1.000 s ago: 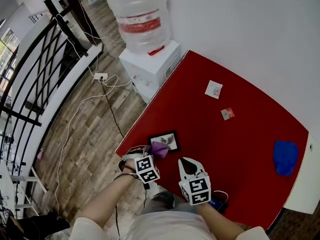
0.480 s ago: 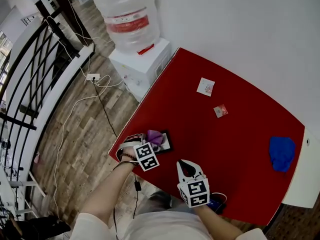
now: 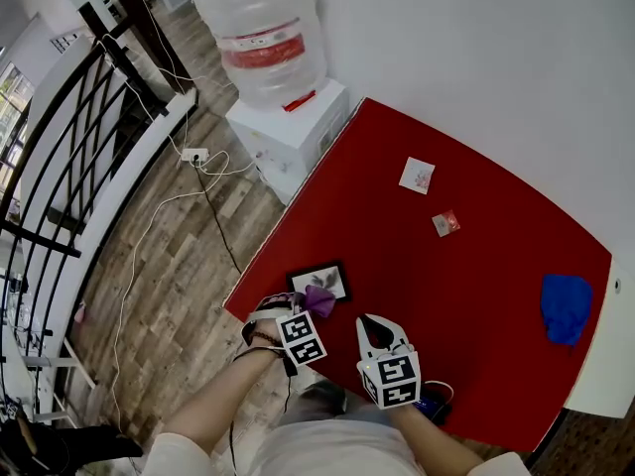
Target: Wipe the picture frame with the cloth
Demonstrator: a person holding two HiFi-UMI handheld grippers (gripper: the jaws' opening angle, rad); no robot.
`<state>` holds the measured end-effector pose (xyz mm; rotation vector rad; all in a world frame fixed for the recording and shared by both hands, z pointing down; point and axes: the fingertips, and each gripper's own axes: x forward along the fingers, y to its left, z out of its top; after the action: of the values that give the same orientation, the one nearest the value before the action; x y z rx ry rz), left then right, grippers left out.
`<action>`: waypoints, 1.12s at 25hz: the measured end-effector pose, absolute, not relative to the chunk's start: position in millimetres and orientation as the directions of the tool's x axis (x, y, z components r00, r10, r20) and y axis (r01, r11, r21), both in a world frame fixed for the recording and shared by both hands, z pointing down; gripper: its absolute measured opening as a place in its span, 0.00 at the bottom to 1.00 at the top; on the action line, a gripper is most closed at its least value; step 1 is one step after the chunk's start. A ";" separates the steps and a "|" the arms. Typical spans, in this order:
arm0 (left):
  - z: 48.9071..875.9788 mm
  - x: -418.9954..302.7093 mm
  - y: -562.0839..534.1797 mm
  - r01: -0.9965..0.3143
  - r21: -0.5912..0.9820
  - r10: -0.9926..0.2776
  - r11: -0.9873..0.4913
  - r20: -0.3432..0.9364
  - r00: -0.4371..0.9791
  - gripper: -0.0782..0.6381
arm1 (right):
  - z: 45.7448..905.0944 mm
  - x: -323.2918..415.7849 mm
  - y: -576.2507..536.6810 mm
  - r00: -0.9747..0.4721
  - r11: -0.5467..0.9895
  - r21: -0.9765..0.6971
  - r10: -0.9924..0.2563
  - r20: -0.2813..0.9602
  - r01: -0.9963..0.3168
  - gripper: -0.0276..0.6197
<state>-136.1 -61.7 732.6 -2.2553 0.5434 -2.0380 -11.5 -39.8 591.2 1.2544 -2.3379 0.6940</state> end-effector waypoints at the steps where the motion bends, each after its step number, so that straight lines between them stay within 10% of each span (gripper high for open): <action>1: 730.6 -136.1 -70.1 -0.239 -0.277 -0.301 -0.931 0.951 0.071 0.18 | 591.3 -10.7 -38.8 -0.518 0.473 -0.237 -0.651 0.555 -0.849 0.05; 28: 707.5 -121.3 -98.8 -0.343 -0.290 -0.340 -0.894 0.935 0.095 0.18 | 595.0 12.3 -45.3 -0.469 0.392 -0.260 -0.686 0.556 -0.882 0.05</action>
<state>-121.3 -98.8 707.5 -2.3264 0.7253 -1.9858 12.3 -45.3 595.0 1.3587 -2.2967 0.7565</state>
